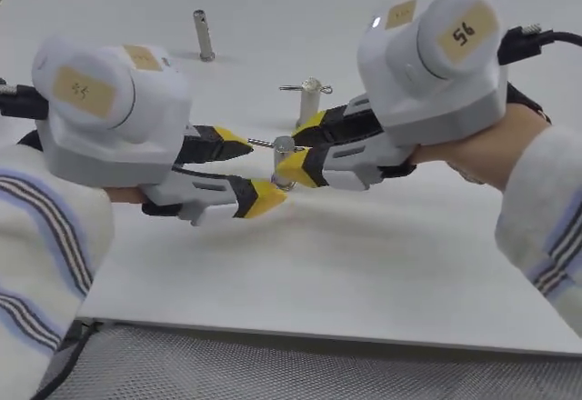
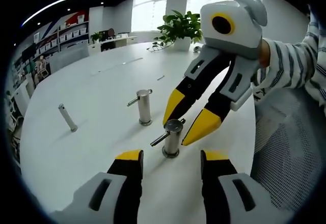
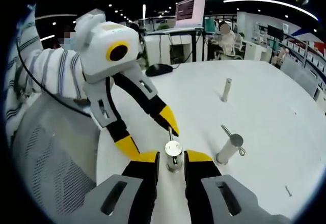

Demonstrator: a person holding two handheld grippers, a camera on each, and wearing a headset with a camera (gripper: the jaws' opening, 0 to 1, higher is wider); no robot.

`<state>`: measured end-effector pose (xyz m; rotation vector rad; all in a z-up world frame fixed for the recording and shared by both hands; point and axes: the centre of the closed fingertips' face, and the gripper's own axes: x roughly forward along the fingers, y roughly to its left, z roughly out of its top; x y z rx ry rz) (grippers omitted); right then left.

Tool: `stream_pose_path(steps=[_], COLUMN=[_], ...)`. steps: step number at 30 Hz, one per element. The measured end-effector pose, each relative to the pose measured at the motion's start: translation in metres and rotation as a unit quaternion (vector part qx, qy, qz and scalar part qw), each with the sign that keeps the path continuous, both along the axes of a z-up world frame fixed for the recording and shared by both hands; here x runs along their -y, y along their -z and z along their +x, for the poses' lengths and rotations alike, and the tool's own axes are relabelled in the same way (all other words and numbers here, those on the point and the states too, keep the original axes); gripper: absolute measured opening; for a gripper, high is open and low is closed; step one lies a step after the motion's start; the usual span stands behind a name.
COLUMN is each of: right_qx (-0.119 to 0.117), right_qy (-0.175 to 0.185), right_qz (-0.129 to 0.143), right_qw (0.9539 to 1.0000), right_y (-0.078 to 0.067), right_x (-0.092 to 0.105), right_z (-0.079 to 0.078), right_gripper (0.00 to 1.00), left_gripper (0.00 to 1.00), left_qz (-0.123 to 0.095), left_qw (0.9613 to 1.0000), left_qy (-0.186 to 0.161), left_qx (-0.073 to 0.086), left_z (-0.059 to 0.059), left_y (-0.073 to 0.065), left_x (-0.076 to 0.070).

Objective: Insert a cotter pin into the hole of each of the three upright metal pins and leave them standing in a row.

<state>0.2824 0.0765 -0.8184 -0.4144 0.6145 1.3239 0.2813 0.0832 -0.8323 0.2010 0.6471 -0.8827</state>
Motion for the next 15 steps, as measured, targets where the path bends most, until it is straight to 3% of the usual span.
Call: stream_pose_path(steps=[3,11,15], right_qx=[0.005,0.004,0.007], right_qy=[0.003,0.001,0.000], right_qz=[0.003,0.006,0.004], right_qw=[1.0000,1.0000,1.0000], right_y=[0.000,0.004,0.007], right_x=[-0.004,-0.013,-0.015], right_z=[0.003,0.006,0.007], right_gripper=[0.21,0.21,0.20], left_gripper=[0.60,0.74,0.82], left_qz=[-0.007,-0.015,-0.020], left_qw=[1.0000,0.9997,0.9997], left_qy=[0.002,-0.009,-0.011], left_qx=[0.004,0.016,0.012], left_z=[-0.001,0.001,-0.001], left_y=[-0.003,-0.011,-0.012], left_x=[-0.002,-0.013,-0.018])
